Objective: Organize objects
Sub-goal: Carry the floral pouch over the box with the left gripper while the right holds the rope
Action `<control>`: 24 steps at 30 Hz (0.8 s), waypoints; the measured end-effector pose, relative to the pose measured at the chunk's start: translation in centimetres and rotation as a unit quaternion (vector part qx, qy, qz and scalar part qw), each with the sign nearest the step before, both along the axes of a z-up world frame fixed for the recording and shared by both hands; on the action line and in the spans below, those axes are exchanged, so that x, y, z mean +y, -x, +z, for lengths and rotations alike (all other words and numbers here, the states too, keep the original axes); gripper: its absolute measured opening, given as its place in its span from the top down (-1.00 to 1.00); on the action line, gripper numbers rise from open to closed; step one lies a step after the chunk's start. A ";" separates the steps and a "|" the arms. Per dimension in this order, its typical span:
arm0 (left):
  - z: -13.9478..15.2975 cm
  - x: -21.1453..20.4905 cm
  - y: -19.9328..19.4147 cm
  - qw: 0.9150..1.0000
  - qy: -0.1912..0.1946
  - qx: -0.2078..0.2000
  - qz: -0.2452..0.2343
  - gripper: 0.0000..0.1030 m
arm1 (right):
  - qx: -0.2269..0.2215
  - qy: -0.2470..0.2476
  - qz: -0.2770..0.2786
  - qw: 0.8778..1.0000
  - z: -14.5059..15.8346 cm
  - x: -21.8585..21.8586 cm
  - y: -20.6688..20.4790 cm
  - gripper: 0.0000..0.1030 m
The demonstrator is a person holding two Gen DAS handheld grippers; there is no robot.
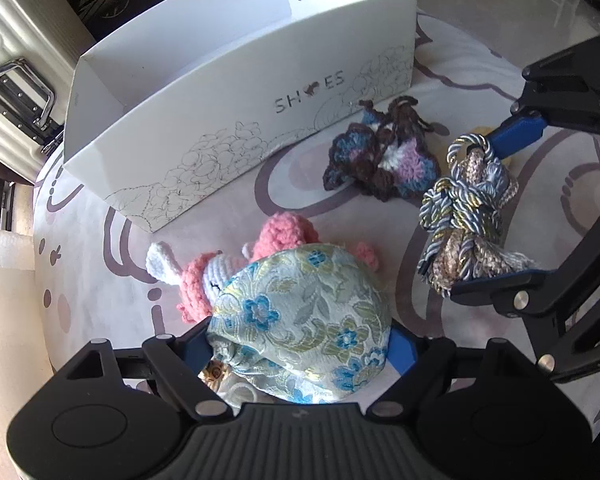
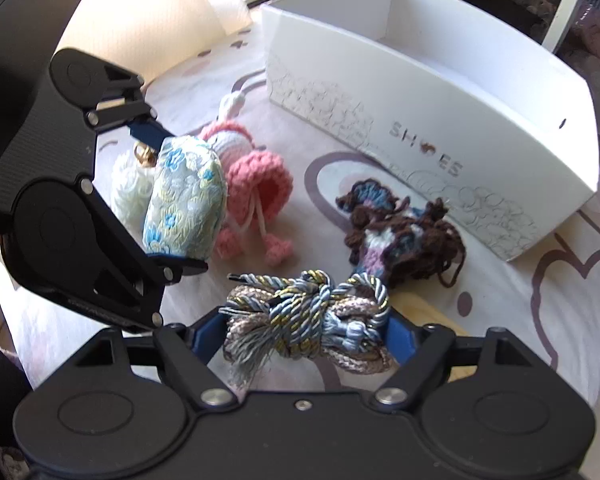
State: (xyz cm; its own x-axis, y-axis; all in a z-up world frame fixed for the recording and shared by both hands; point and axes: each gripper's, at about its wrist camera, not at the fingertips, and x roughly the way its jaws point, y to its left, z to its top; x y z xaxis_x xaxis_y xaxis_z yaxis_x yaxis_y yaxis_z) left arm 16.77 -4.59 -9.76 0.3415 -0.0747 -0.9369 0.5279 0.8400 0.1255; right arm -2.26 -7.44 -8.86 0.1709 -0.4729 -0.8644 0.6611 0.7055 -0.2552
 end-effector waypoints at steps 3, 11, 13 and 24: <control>1.1 -0.3 0.5 1.000 0.018 -0.008 0.021 -0.66 | -0.017 0.012 -0.012 1.000 1.4 0.6 0.5 -0.59; 3.9 1.3 0.5 0.993 0.071 -0.029 0.085 -0.66 | -0.066 0.053 -0.052 0.995 3.8 -0.2 0.6 -0.59; 4.5 1.6 0.4 0.991 0.082 -0.037 0.097 -0.66 | -0.080 0.067 -0.065 0.992 4.6 -0.2 0.8 -0.59; 8.4 3.6 0.3 0.969 0.143 -0.097 0.175 -0.66 | -0.139 0.120 -0.117 0.976 7.8 -0.2 1.9 -0.59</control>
